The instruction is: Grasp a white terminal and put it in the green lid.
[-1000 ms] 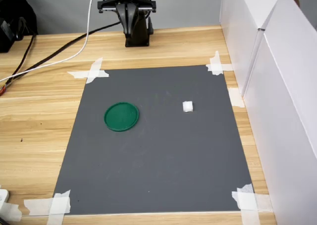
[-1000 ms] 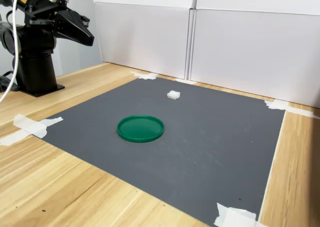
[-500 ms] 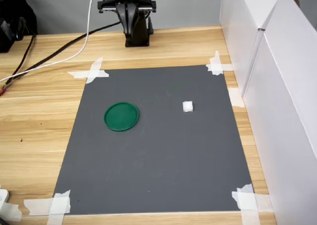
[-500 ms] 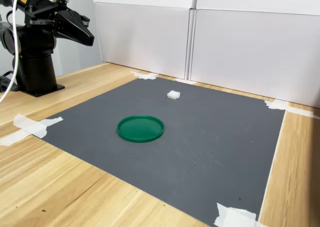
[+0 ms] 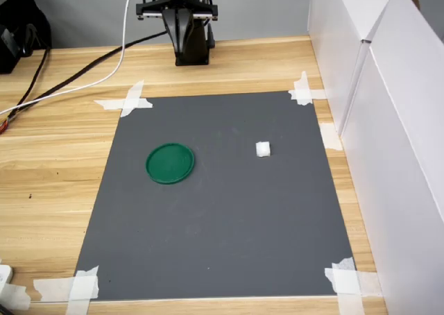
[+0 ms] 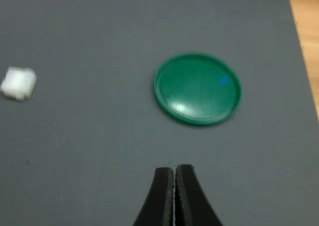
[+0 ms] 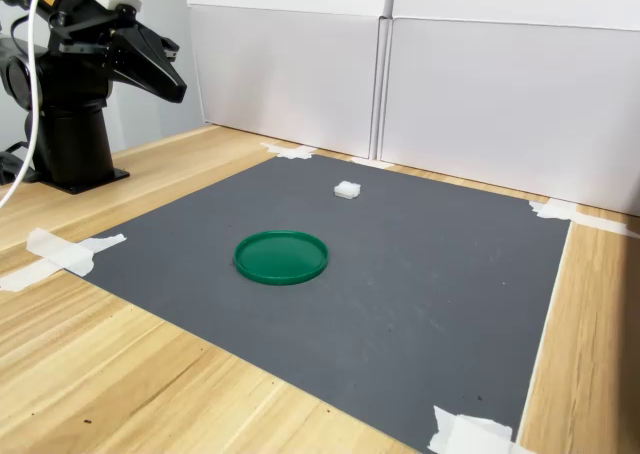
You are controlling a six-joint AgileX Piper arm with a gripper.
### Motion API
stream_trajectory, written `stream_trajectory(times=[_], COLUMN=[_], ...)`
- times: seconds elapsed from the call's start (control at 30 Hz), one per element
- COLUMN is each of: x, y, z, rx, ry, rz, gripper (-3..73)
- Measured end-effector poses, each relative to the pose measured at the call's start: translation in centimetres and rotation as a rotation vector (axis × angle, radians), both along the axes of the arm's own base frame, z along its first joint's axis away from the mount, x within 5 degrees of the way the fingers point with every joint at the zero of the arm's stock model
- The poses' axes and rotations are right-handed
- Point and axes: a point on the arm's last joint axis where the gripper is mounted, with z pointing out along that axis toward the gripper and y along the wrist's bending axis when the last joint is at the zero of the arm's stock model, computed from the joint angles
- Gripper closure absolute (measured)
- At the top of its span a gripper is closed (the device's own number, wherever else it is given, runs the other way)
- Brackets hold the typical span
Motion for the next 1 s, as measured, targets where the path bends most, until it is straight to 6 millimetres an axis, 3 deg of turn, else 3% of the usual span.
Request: stream_trajectory(times=[0.2, 0.47, 0.73, 1.0], x=[1.4, 5.3, 8.7, 11.7], y=[-0.1, 0.0, 1.8, 3.1], z=[2.3, 6.0, 9.3, 9.8], rx=[-0.011, -0.050, -0.201, -0.325], ry=[0.069, 0.199, 0.303, 0.295], rz=[0.001, 0.055, 0.424, 0.760], gripper=[71.0, 71.0, 71.0, 71.0])
